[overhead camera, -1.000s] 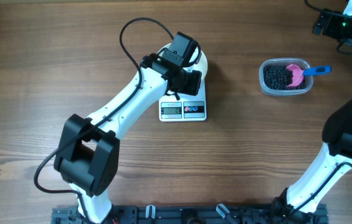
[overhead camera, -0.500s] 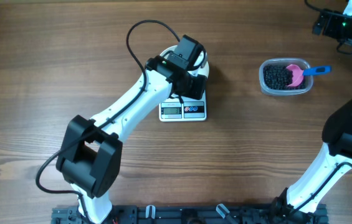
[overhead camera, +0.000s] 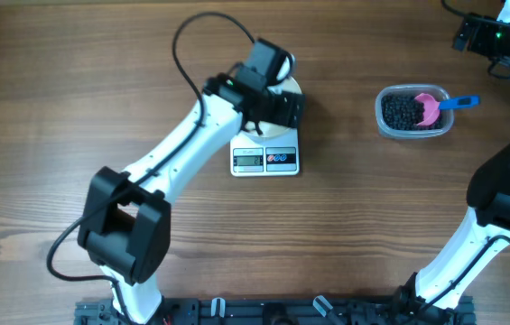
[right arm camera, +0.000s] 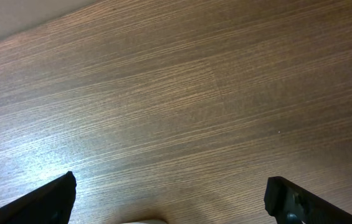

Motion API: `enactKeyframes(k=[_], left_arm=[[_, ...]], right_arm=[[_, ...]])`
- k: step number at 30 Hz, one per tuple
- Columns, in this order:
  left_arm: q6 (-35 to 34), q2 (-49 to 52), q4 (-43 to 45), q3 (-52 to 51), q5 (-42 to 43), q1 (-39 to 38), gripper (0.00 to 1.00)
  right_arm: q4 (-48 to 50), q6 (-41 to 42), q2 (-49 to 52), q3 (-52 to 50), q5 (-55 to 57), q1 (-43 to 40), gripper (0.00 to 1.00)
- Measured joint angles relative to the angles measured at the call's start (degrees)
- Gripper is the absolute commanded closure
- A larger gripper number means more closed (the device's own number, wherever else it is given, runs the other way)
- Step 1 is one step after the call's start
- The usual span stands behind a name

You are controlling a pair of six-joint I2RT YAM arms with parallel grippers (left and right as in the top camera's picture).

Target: Scoop item into bowl and weigh 150g on scale

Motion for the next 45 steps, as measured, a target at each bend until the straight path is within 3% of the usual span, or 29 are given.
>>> enactKeyframes(k=[4, 10, 18, 23, 32, 39, 45], left_arm=[[0.0, -0.6, -2.5, 4.2, -0.1, 4.0, 0.00], [-0.3, -2.6, -8.9, 5.5, -0.2, 15.0, 0.00], [7.2, -2.7, -26.2, 5.6, -0.4, 26.8, 0.00], [9.7, -2.7, -29.3, 4.9, -0.5, 30.4, 0.01], [11.3, -3.0, -25.4, -7.4, 0.5, 25.6, 0.00], [9.0, -3.0, -19.0, -8.3, 3.1, 18.0, 0.00], [5.3, -3.0, -15.6, -8.3, 3.5, 15.8, 0.00]], right_arm=[[0.0, 0.0, 0.0, 0.0, 0.0, 0.0, 0.00], [0.0, 0.0, 0.0, 0.0, 0.0, 0.0, 0.00], [0.0, 0.0, 0.0, 0.0, 0.0, 0.0, 0.00], [0.0, 0.0, 0.0, 0.0, 0.0, 0.0, 0.00], [0.0, 0.0, 0.0, 0.0, 0.0, 0.0, 0.00], [0.0, 0.0, 0.0, 0.0, 0.0, 0.0, 0.00], [0.0, 0.0, 0.0, 0.0, 0.0, 0.0, 0.00]])
